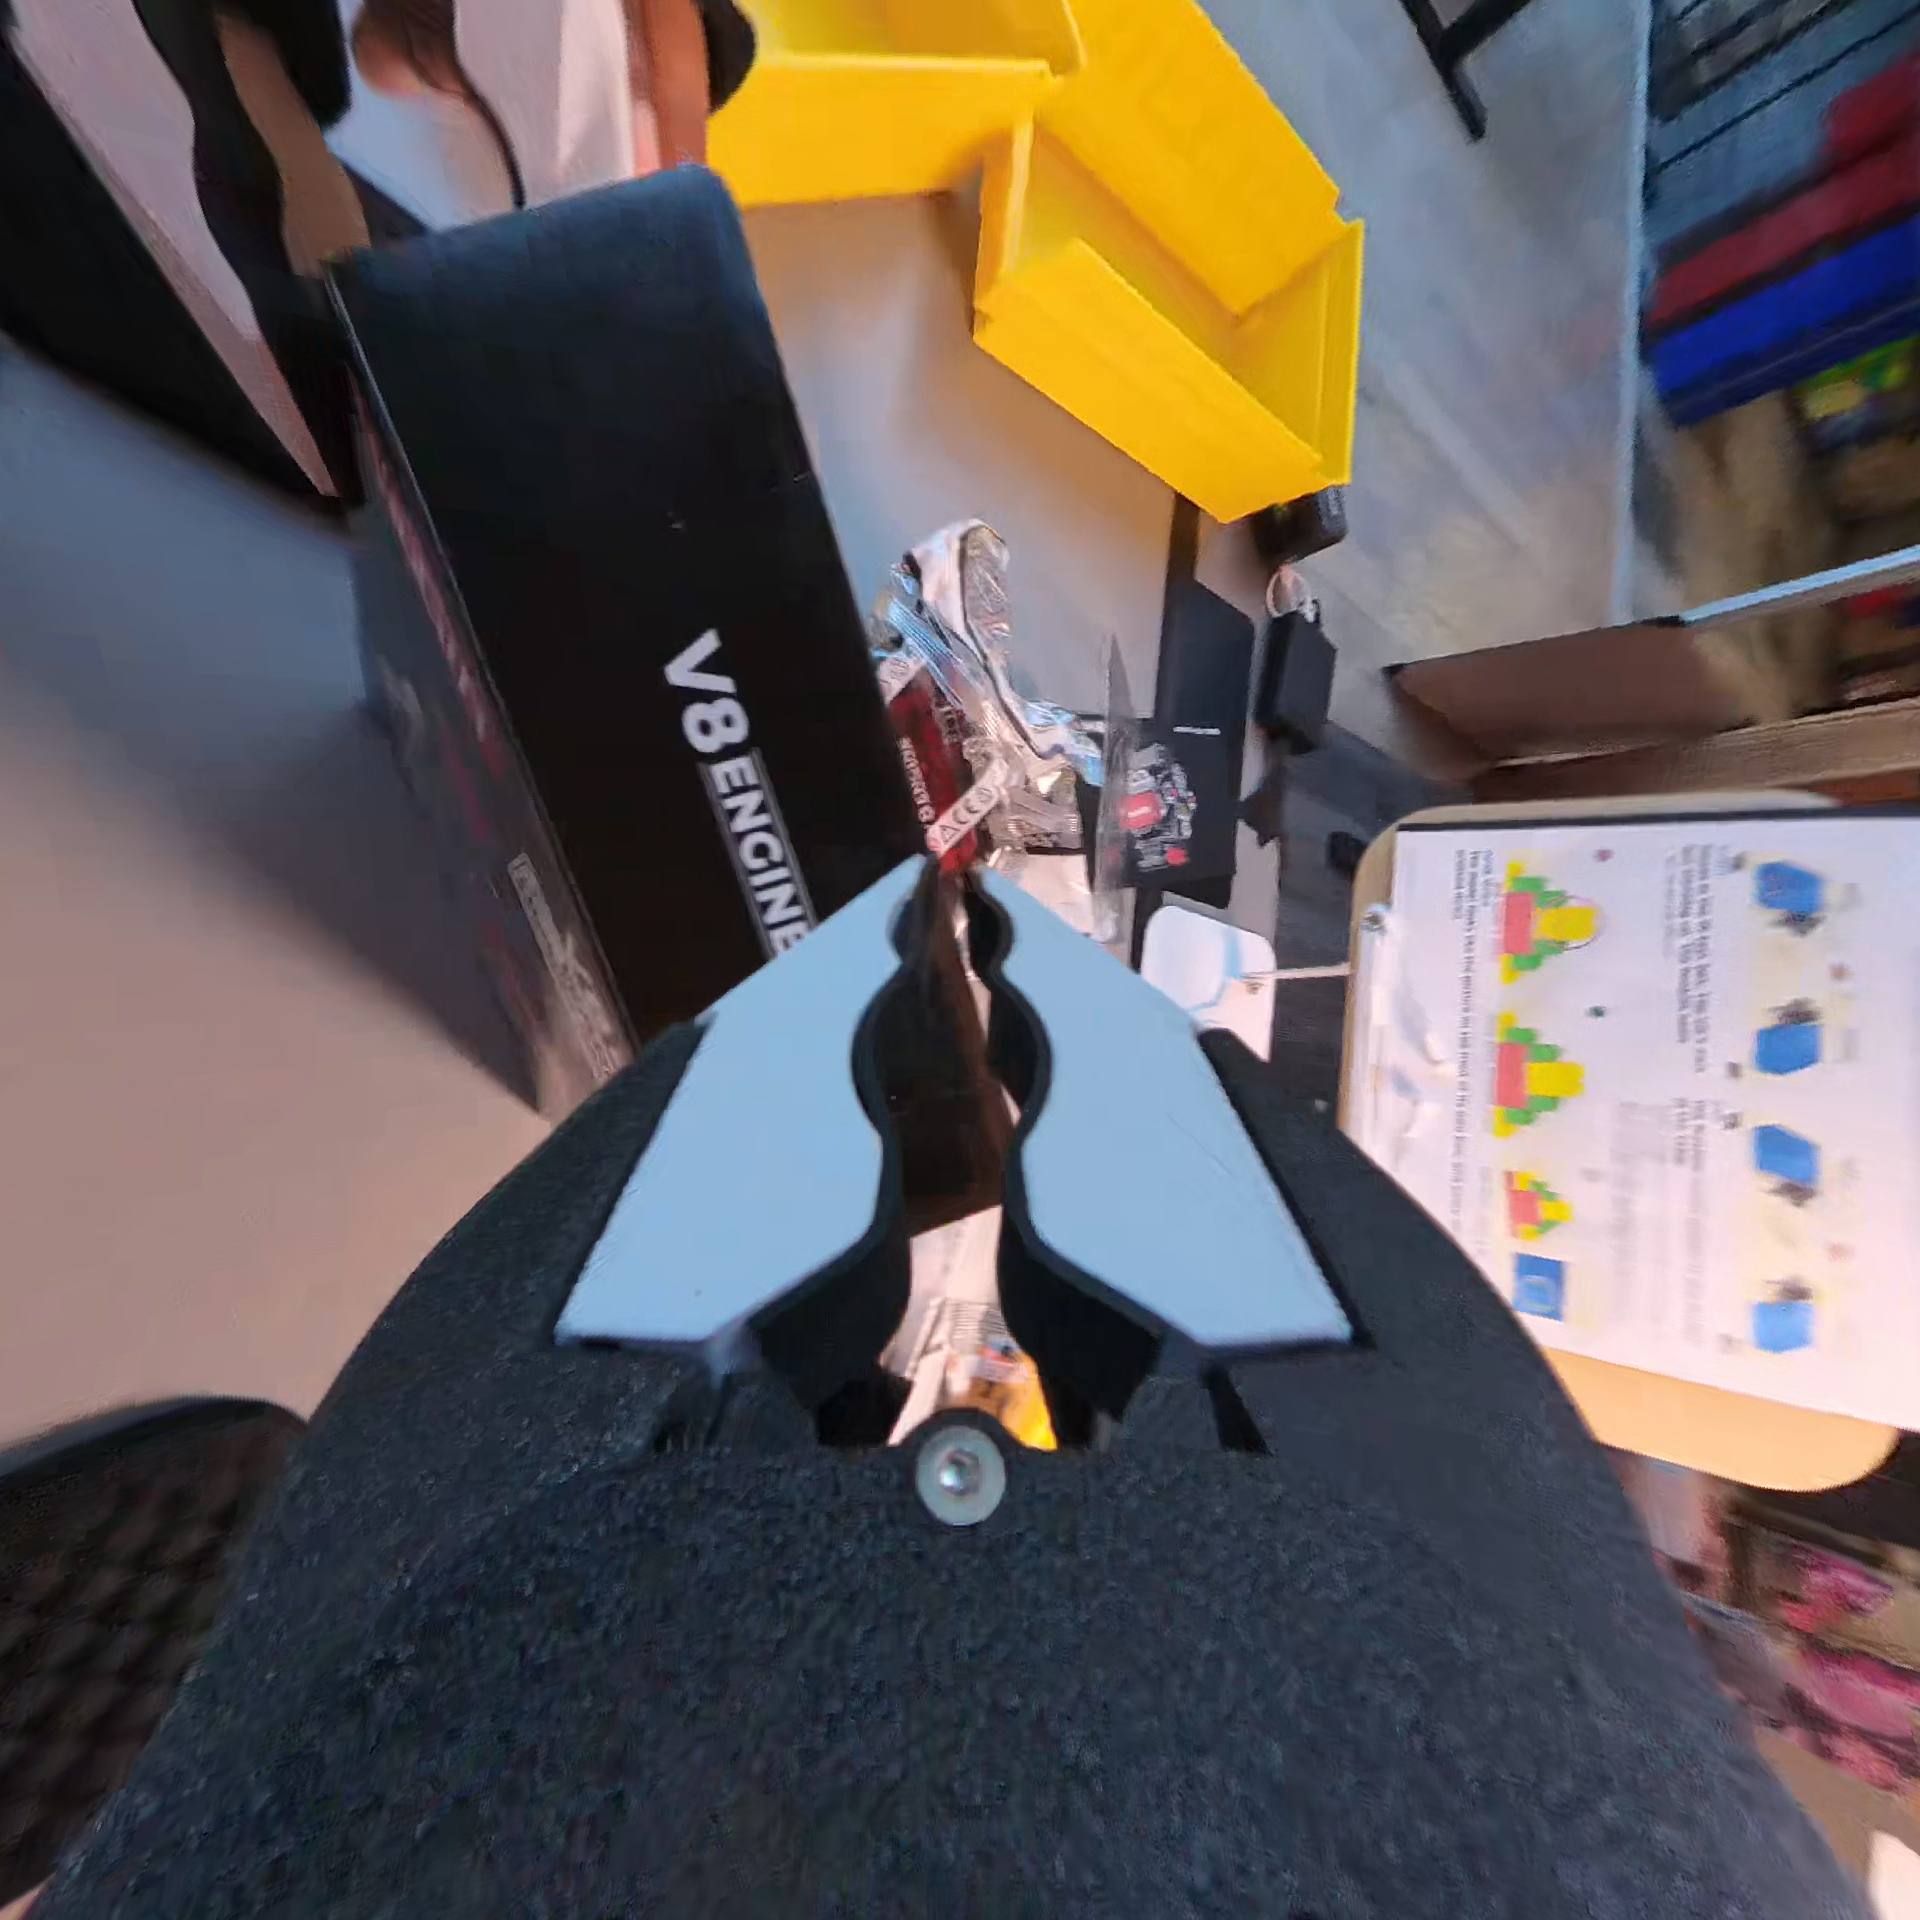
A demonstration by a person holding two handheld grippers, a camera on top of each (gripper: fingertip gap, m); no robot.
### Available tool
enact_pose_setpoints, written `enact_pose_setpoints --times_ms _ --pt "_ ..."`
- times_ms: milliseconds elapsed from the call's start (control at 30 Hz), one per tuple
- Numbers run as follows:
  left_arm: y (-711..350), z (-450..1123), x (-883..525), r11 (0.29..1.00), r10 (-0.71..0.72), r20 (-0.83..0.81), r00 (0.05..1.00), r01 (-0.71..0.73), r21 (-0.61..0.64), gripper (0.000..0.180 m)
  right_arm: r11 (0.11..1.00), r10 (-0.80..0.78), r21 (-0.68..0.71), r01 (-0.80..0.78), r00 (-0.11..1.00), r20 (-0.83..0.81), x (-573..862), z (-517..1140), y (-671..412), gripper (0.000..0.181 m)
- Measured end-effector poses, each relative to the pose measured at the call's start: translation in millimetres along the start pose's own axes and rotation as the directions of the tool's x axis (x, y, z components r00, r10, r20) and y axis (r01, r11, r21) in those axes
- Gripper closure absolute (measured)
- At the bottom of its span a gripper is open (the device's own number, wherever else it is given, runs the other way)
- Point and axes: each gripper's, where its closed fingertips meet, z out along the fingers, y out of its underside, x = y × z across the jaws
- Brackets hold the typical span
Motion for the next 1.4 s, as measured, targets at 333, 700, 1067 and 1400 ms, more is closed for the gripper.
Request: enact_pose_setpoints --times_ms 333,700,1067,1400 --pt "9.0 -56.0 -39.1 0.768 -0.586 0.062 0.808 0.529 0.361 0.099 1.0 0.023 0.007 -0.024 0.997 0.076 -3.8 20.3 -7.1 0.181" --pt "25.2 14.6 0.7 0.953 -0.304 0.066 0.95 0.304 0.011 0.088 0.999 -0.007 0.045 0.007 1.0 -0.008 -29.3 -12.4 -8.6 0.18" --pt "3.2 37.5 47.4 0.968 0.251 0.284 0.925 -0.239 -0.079 0.093 0.978 -0.21 -0.006 0.21 0.975 -0.067 -89.8 -54.7 11.5 0.168" --pt "2.6 48.7 69.1 0.939 0.343 0.28 0.897 -0.326 -0.108 0.095 0.951 -0.309 -0.01 0.309 0.946 -0.098 -137.1 -48.2 15.3 0.152"
